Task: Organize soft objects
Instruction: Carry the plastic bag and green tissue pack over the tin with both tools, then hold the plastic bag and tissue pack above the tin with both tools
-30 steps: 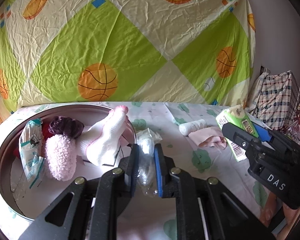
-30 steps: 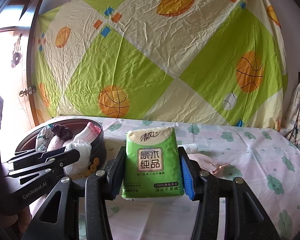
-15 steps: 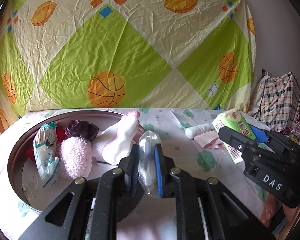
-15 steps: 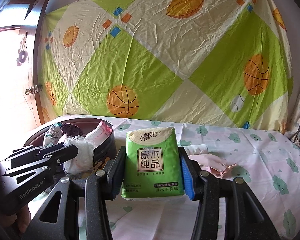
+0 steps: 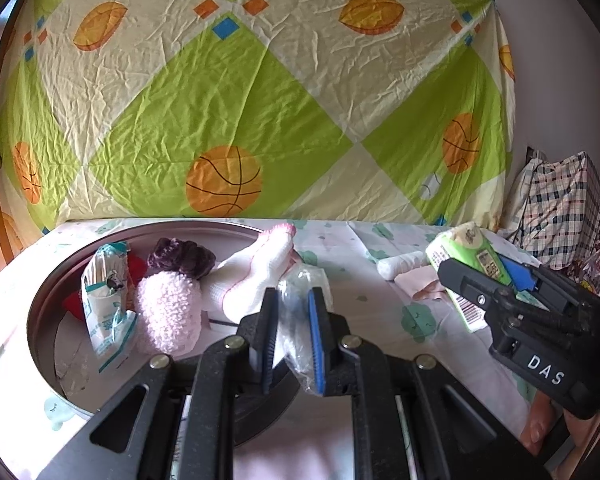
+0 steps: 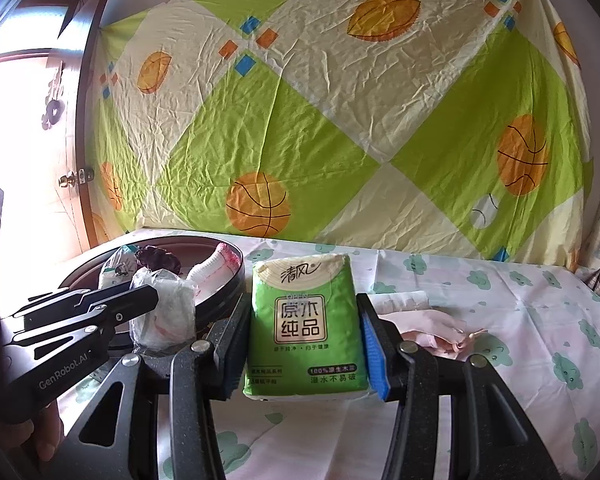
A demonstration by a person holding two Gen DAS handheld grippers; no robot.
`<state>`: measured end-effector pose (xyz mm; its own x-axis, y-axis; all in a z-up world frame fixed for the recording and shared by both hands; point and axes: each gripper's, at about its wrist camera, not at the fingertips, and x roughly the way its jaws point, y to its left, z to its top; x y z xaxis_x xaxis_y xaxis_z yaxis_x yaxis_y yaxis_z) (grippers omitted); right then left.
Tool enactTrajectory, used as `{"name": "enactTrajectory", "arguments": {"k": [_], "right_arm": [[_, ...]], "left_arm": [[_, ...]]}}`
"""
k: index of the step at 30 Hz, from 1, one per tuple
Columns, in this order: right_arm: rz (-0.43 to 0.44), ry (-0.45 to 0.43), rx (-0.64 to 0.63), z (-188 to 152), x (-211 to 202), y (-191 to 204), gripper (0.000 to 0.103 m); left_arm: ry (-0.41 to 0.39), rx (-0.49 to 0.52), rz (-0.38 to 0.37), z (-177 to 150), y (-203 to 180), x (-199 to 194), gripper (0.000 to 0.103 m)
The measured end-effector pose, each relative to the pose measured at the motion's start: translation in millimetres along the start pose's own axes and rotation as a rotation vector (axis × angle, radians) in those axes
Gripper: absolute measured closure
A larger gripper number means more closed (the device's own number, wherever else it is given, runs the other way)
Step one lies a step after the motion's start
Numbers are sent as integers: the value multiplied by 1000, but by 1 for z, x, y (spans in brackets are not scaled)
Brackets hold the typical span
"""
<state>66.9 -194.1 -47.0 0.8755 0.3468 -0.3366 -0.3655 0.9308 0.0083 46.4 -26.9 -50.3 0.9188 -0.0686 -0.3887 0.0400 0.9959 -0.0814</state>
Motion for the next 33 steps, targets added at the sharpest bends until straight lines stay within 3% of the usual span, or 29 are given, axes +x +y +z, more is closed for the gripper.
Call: {"name": "enactTrajectory", "arguments": {"k": [19,33], "right_arm": [[92,-6,-24,0,2,24,51],[156,-13,-7,13,15,40,51]], "left_arm": [[-60,-56,-1,8,29,-26,91],[-55,-74,29,10,54,-28,94]]}}
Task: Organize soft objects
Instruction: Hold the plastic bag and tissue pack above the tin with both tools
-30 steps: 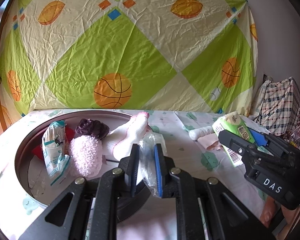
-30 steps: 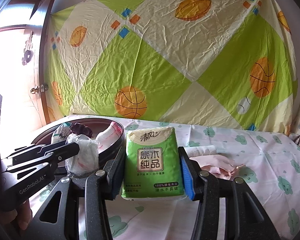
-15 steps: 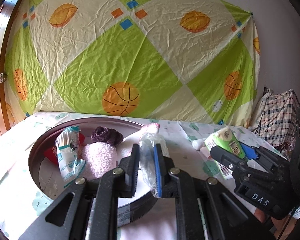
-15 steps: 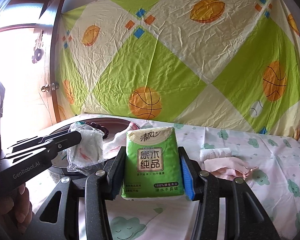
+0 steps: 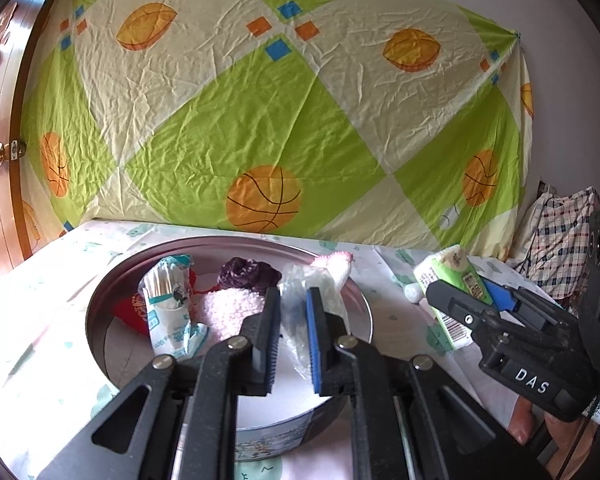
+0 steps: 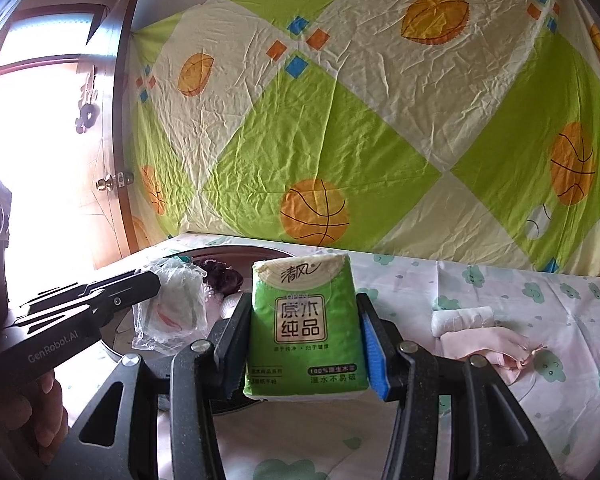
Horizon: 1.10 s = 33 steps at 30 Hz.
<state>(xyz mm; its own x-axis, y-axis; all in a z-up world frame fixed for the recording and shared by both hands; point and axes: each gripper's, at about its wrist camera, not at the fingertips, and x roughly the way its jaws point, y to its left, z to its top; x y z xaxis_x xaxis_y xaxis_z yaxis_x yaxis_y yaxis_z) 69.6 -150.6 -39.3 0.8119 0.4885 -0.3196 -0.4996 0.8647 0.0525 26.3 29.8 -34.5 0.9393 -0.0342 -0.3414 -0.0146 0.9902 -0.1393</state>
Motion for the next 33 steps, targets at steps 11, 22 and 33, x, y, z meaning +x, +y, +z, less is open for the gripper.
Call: {"name": "enactTrajectory", "arguments": {"k": [11,22,33], "right_arm": [[72,9,15,18,11,12,51],[153,97,-16,50,42,43,51],[191,235,-27,57,77,67,51]], "left_arm": [[-13,13,75,13,23,-4,94],[69,7,114,29,56,5,94],[187,-25,97,36,79,26,94]]}}
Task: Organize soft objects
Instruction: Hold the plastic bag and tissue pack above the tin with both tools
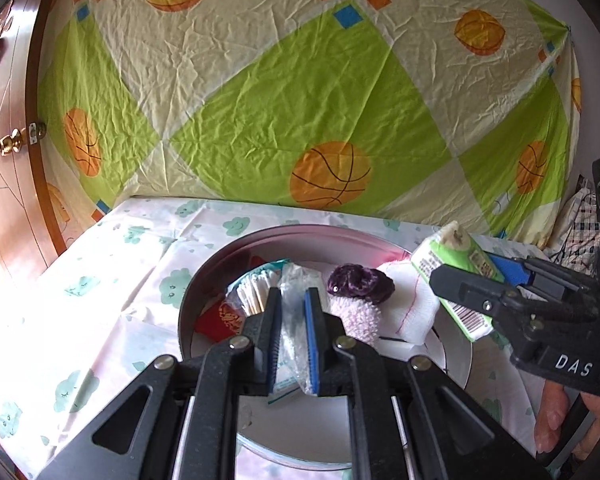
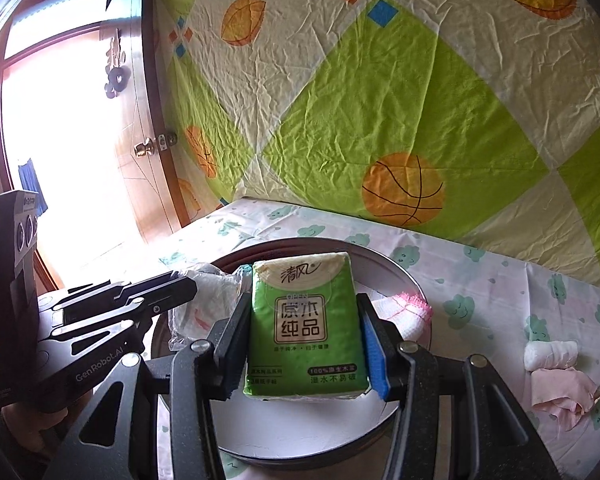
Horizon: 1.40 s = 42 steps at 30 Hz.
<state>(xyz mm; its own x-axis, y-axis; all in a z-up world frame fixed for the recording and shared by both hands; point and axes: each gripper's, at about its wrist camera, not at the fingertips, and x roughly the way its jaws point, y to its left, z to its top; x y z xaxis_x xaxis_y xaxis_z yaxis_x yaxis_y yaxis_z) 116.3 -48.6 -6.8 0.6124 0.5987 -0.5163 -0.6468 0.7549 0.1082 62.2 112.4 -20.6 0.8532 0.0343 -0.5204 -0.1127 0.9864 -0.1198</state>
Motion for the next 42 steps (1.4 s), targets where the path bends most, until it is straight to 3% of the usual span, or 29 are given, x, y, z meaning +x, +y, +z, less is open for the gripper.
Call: {"name": "enactTrajectory", "arguments": {"k": [14,39,42], "right_arm": [[4,95,24,-6,25,-5,51],[-7,125,-5,-15,35,-1,51],[0,120,-3,-17,34,-1,50]], "left_arm": [[148,-10,-49,-1,1,29,94],[193,12,-25,-6,4,44,93],[192,8,-15,-7,6,43,88]]}}
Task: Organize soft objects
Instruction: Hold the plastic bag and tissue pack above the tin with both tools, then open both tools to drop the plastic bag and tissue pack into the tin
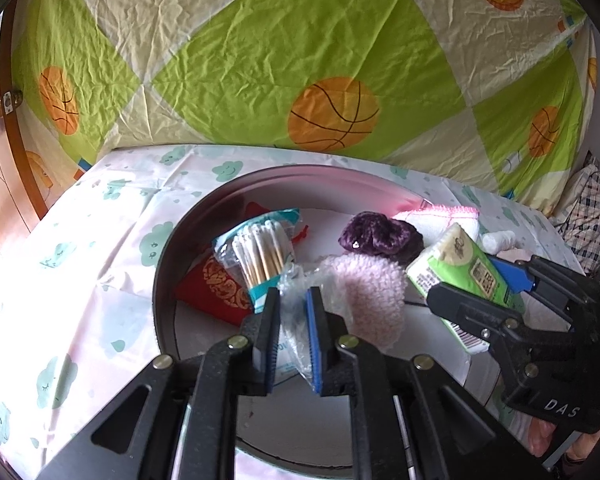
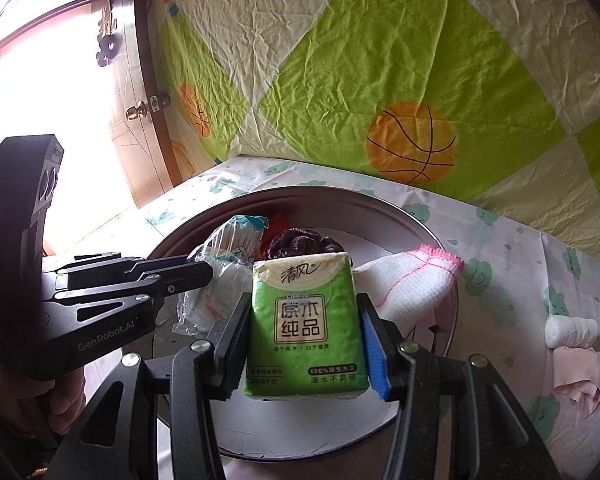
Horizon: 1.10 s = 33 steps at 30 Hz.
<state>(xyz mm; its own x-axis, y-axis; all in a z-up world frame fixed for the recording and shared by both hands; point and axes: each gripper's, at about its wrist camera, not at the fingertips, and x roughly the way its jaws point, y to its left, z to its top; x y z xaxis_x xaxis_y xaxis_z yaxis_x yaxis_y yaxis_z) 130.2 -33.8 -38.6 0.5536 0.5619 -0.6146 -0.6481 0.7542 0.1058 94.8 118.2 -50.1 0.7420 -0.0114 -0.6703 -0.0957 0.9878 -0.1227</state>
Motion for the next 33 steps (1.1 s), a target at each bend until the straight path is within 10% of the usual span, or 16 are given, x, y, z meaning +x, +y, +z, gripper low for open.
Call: {"name": "enactTrajectory", "arguments": {"k": [6,21,33], "right_arm": [[7,-31,5,-2,-8,0,27],[-88,-145,40,-15,-61,-39,22],[-376,5,240,-63,-73,-188,21]], "left_arm": [[-47,-14,44,-3,3,-12,32],[-150,52,48,-3,-58,-31,4],[-130,172,-46,12,-173,6,2]]}}
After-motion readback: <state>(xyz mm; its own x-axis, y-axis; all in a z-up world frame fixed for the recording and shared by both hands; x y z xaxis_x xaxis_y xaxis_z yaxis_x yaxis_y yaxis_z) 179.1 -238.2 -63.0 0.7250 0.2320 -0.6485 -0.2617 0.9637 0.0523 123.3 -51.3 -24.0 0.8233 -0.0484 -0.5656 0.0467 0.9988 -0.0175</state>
